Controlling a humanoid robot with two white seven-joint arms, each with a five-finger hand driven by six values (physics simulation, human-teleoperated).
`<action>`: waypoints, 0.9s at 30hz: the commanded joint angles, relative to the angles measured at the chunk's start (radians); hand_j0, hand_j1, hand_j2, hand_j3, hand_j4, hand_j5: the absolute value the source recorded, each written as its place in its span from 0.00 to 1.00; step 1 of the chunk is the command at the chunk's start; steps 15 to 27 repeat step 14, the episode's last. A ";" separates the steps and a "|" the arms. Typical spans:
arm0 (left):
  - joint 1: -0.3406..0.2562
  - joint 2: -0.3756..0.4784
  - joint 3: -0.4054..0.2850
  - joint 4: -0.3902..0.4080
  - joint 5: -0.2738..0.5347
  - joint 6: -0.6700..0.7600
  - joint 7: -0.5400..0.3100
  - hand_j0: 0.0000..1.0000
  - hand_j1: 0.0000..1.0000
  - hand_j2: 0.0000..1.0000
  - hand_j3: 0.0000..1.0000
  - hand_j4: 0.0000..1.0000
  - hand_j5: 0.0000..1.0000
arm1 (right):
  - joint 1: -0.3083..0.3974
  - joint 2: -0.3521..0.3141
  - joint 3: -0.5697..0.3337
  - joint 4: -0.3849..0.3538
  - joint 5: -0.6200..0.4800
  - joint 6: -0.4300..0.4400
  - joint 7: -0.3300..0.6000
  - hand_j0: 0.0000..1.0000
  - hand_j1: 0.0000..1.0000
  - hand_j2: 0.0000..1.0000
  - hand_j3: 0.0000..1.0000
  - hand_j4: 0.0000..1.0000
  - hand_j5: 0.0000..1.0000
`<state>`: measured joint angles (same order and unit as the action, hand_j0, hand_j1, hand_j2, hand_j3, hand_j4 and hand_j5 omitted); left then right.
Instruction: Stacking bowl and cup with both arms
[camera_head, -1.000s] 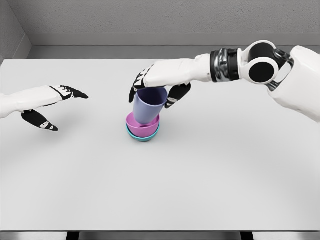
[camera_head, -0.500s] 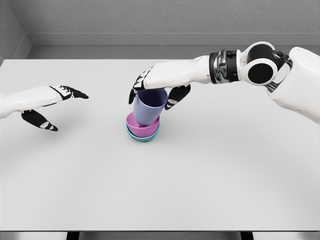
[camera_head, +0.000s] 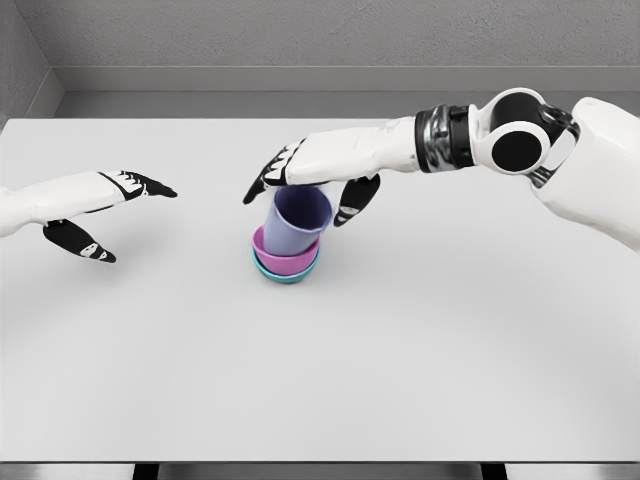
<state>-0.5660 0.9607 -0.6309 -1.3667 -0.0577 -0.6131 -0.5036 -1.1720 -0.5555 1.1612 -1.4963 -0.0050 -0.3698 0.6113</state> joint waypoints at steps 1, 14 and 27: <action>0.000 0.001 0.000 0.000 0.007 0.002 0.000 1.00 1.00 1.00 1.00 1.00 1.00 | 0.000 -0.001 0.000 0.001 -0.004 0.002 0.000 1.00 1.00 1.00 1.00 1.00 1.00; 0.000 0.000 0.000 -0.003 -0.002 0.002 -0.001 1.00 1.00 1.00 1.00 1.00 1.00 | 0.117 -0.228 -0.238 0.002 -0.090 -0.034 0.000 1.00 1.00 1.00 1.00 1.00 1.00; 0.000 0.000 0.000 -0.003 -0.002 0.002 -0.001 1.00 1.00 1.00 1.00 1.00 1.00 | 0.117 -0.228 -0.238 0.002 -0.090 -0.034 0.000 1.00 1.00 1.00 1.00 1.00 1.00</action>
